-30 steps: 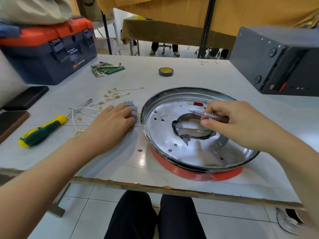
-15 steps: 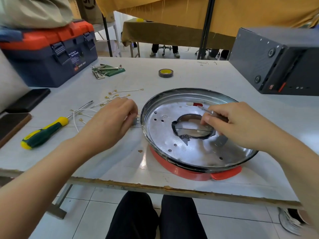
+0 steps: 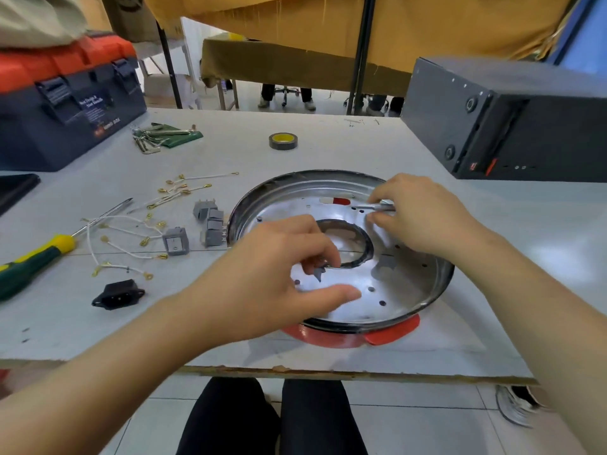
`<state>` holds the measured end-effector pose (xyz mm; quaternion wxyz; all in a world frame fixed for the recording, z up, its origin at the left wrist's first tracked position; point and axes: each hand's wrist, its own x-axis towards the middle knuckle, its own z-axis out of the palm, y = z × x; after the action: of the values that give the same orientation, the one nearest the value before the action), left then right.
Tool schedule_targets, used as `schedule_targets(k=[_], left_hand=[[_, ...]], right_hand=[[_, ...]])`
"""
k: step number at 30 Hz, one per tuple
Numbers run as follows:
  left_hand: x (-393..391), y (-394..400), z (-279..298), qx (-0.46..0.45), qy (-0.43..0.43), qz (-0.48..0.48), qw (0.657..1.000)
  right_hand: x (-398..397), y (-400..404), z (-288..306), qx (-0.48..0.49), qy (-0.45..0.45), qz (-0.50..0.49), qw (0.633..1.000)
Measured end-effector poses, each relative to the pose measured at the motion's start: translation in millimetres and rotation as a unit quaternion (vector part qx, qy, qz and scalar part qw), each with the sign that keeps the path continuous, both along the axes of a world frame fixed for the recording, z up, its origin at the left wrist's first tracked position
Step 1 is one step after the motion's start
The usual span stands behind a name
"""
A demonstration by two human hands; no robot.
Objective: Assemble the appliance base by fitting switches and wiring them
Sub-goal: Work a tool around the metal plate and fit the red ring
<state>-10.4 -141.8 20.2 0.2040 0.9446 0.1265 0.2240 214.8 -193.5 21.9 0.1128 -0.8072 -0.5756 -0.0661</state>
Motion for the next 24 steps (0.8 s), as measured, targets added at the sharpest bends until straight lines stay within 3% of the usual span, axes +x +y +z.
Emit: schedule_targets(k=[8,19,21,24], left_hand=[[-9,28,3,0.008,0.066,-0.039,0.997],[-21,63,19,0.046,0.145,0.013,0.988],[-17,61,19,0.025,0.124,-0.002,0.992],[-11,57,20,-0.028,0.106,-0.035,0.993]], right_hand=[[5,6,6,-0.035,-0.077,-0.028,0.996],[-16,-17,12,-0.057,-0.189,-0.044,0.979],[-19,-17,17,-0.053,-0.129,0.025,0.99],[-25,-12,26,-0.093,0.067,0.176,0.978]])
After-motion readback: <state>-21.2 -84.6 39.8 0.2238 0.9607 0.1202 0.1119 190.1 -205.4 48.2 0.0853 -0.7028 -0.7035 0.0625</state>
